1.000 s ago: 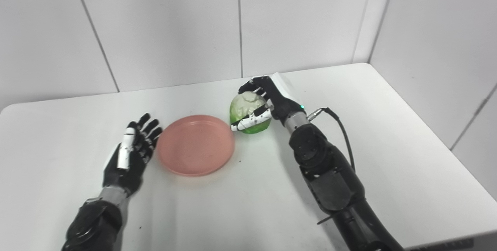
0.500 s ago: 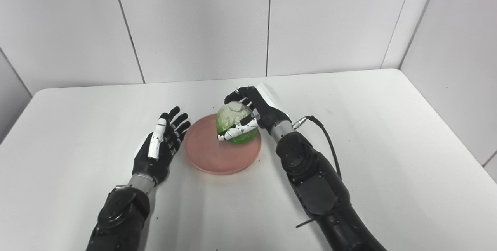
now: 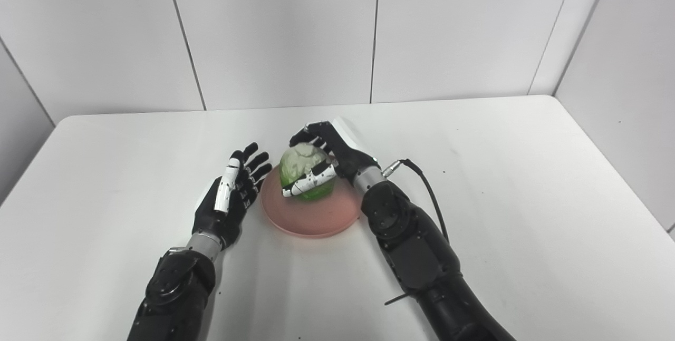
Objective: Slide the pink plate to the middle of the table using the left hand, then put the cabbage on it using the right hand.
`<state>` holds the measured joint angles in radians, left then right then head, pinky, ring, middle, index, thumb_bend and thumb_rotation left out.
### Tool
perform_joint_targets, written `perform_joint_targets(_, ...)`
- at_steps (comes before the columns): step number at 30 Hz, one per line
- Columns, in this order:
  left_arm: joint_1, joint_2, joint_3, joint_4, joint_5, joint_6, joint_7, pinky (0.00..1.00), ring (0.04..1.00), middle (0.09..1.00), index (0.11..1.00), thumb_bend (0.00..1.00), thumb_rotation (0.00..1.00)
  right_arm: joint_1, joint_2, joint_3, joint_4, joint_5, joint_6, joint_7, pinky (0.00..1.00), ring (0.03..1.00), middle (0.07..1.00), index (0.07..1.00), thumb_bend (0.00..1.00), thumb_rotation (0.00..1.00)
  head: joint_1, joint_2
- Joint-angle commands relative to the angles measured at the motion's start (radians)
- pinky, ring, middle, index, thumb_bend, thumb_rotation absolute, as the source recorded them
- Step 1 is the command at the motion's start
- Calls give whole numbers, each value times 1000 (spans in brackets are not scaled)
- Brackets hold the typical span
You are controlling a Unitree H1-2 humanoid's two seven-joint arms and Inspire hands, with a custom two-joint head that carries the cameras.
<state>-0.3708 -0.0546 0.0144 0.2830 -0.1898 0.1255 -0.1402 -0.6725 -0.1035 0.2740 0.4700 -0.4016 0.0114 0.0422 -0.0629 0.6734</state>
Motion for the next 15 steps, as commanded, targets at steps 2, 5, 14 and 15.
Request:
perform_joint_targets(2, -18, -4, -8, -24, 8, 8, 6, 900, 916, 925, 928, 472, 1000, -47, 13, 1, 12, -6, -75, -36, 403, 401, 492, 524, 515, 0, 3, 3)
perform_joint_targets(5, -19, -7, -10, -27, 12, 11, 10, 897, 914, 922, 924, 476, 1000, -44, 20, 10, 54, -13, -107, -54, 388, 394, 489, 530, 515, 0, 4, 5)
perform_joint_targets(14, -21, -10, -6, -29, 3, 12, 13, 910, 918, 926, 923, 471, 1000, -15, 24, 39, 74, -36, -113, -65, 387, 391, 491, 534, 514, 0, 0, 10)
perform_joint_targets(15, -22, -10, -5, -30, 3, 14, 14, 912, 918, 926, 923, 471, 1000, -10, 23, 40, 73, -37, -114, -66, 387, 391, 491, 534, 514, 0, -1, 12)
